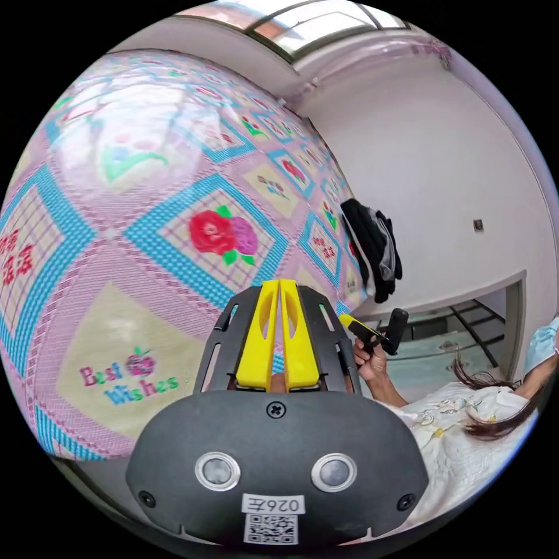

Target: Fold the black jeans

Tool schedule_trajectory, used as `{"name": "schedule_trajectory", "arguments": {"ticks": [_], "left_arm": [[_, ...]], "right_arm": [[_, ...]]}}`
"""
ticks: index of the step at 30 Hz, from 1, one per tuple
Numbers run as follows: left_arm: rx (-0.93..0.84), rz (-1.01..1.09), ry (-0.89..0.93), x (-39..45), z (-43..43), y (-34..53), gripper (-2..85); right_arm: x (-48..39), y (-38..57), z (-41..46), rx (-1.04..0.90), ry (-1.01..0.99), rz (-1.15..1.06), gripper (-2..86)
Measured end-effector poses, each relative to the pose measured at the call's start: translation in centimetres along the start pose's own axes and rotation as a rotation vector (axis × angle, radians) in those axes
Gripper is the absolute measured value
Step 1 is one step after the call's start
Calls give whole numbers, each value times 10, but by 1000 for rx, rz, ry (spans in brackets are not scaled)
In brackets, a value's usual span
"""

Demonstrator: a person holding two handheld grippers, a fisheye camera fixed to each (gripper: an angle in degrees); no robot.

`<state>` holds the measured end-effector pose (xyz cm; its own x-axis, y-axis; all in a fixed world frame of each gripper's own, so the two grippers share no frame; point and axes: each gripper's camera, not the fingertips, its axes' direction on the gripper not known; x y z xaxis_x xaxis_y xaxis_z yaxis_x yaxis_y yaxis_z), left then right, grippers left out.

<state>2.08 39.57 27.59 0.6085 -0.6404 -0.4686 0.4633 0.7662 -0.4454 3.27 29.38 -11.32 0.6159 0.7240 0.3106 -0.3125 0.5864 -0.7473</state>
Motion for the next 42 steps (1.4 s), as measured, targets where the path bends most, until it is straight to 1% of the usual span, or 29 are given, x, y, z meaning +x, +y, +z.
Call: {"name": "schedule_trajectory", "arguments": {"ticks": [2,6,11,13,16,19,20,23,27,29,31,34,37,42], "left_arm": [[-42,40,6,13,26,-12,-10],[-75,75,-15,17,53,-31,-10],[-8,38,-5,-15,54,-43,-10],[25,12,11,-38,54,-42,-10],[20,7,37,-64,58,-39,-9],[21,24,68,-80,67,-39,-6],[26,24,82,-82,70,-41,-4],[50,41,169,-74,92,-56,23],[45,185,270,-21,157,-102,64],[-1,243,335,10,201,-124,68],[-112,293,433,50,270,-151,72],[-213,315,574,92,344,-170,72],[-303,335,622,118,396,-174,67],[-360,321,585,115,435,-177,61]], "right_arm": [[-5,-2,-44,76,54,43,-9],[-37,-4,-92,207,195,91,-9],[-98,-9,-131,398,404,203,-6],[-119,-15,-141,440,489,233,-1],[-151,-33,-160,485,642,275,30],[-182,-45,-184,584,707,301,44],[-194,-51,-191,610,757,298,45],[-212,-74,-204,607,901,286,57],[-220,-109,-213,600,1024,203,62],[-215,-134,-218,577,1023,174,69],[-216,-150,-218,559,1024,131,76],[-224,-176,-209,480,1091,57,84],[-240,-196,-195,392,1116,-49,94],[-273,-207,-173,306,1201,-199,87]]}}
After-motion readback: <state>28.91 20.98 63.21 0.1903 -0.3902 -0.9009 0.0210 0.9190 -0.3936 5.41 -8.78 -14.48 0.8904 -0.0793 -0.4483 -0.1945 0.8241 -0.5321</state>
